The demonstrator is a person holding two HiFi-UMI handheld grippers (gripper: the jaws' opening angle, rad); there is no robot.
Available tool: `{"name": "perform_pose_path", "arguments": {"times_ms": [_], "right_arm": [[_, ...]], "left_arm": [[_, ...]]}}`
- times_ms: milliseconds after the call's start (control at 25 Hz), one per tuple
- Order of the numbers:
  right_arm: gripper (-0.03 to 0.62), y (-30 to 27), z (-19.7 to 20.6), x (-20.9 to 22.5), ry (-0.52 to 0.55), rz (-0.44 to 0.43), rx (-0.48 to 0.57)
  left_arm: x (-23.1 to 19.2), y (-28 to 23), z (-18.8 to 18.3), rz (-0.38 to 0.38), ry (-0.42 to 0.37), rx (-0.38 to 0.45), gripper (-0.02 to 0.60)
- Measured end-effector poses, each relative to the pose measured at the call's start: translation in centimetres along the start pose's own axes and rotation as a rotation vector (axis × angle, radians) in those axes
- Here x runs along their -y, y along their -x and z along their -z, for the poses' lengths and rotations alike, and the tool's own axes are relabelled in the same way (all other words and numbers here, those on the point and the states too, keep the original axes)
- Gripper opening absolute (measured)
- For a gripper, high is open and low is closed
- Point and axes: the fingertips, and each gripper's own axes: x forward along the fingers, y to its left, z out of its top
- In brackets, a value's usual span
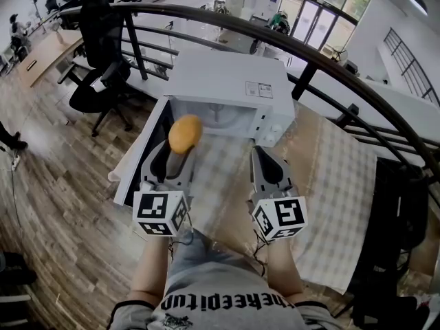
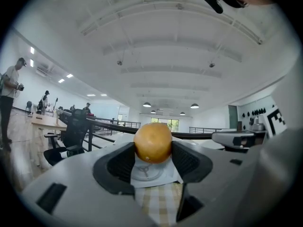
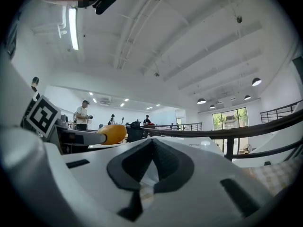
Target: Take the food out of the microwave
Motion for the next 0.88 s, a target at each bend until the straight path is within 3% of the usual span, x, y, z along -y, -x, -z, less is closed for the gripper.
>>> {"name": "perform_pose_path", "arguments": {"times_ms": [880], "right_arm": [[0.005,2.4,-1.8,0.0,0.017,0.019,0.048]], "left_arm": [[0.8,2.0,-1.3,-0.018,-0.009,0.043,0.242]]}}
